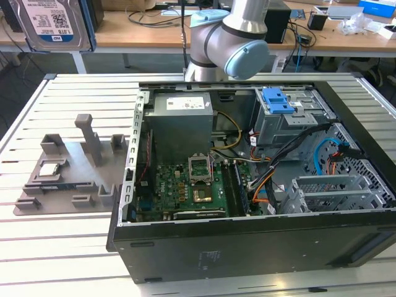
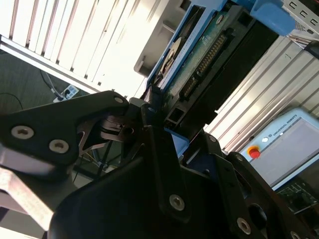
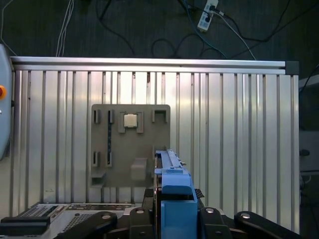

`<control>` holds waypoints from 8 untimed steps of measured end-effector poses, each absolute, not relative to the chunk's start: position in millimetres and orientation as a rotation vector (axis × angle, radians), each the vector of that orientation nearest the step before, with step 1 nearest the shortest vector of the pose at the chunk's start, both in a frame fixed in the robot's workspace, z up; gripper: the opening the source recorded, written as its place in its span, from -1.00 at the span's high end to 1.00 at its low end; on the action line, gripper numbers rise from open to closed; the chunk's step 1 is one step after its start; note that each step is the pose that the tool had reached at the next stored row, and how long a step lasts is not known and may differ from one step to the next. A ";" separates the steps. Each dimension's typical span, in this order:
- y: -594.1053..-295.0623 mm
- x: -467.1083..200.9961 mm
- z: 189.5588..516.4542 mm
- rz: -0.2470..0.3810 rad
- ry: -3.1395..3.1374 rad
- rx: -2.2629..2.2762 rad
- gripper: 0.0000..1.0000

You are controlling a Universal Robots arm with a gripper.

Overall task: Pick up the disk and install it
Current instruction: 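Pick up the disk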

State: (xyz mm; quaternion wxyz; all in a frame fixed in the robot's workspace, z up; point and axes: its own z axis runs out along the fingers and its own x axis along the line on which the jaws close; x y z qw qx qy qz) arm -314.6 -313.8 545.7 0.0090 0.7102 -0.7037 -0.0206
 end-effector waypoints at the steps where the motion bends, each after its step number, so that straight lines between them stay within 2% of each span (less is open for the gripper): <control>1: -313.8 -312.0 545.7 -0.064 -2.198 2.218 0.26; 8: -313.8 -298.2 545.7 -0.065 -2.198 2.218 0.26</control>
